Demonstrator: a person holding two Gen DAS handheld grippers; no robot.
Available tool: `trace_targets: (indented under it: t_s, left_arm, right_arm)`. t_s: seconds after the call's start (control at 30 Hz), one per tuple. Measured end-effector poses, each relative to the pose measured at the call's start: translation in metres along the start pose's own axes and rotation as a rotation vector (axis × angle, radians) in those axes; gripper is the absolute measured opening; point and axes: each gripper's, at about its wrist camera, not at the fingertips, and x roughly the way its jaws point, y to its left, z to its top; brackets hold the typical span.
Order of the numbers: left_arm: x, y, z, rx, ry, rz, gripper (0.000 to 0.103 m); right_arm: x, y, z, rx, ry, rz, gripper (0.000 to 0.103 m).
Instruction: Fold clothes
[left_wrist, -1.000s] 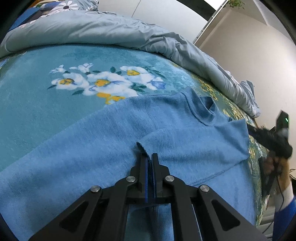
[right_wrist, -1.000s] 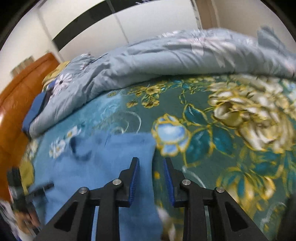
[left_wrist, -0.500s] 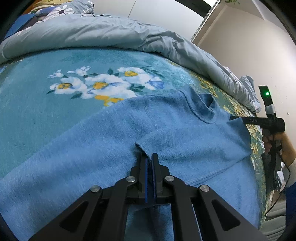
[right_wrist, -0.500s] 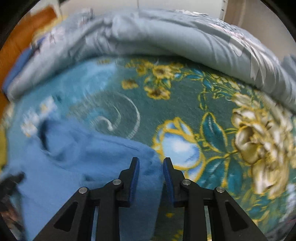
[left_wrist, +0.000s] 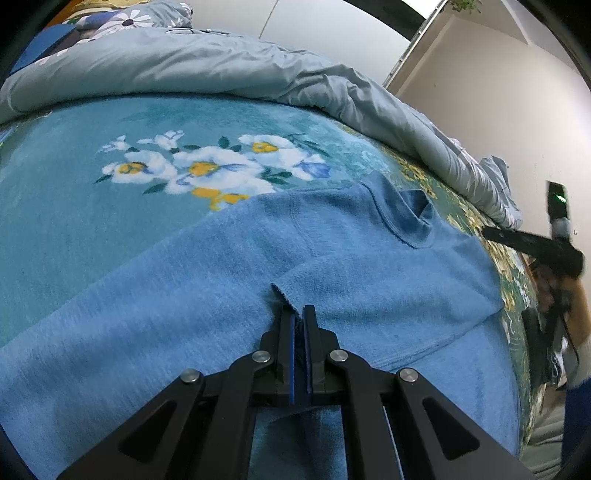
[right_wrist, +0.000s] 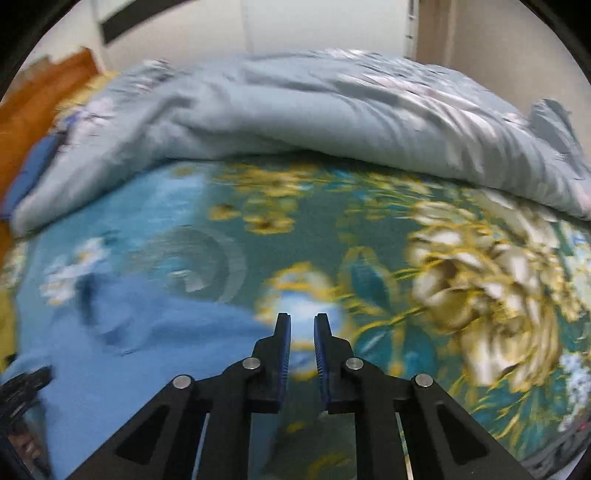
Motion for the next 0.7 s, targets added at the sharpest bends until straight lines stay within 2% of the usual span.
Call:
trace_targets:
  t_s: [0.07,0.23,0.3,0.43,0.57,0.7]
  left_arm:
    - [0.0,-0.001,-0.001,0.001,-0.002,0.002,0.004]
    - [-0.001,0.002,-0.001,-0.012,-0.001,-0.008,0.004]
    - [-0.001,0.003,-0.002,-0.023,-0.002,-0.014,0.004]
    - [-0.001,0.003,-0.002,-0.029,-0.005,-0.016,0.004]
    - [-0.006,0.002,-0.002,-0.04,-0.01,-0.009,0.004]
    - [-0.036,-0.001,-0.011,-0.029,-0.062,-0.016,0.004]
  right_arm:
    - [-0.014,0.015,-0.013,-0.032,-0.022,0.055,0.014]
    - [-0.029,0.044,-0.059,-0.137,-0.034,0.07,0.014]
    - [-0.028,0.048,-0.076,-0.157,-0.029,0.045,0.014]
    - [-0.016,0.036,-0.096,-0.117,0.005,0.037,0.015]
    - [-0.026,0.03,-0.101,-0.076,-0.017,0.046,0.015]
    - [-0.054,0.029,-0.111,-0.053,-0.082,0.052,0.015]
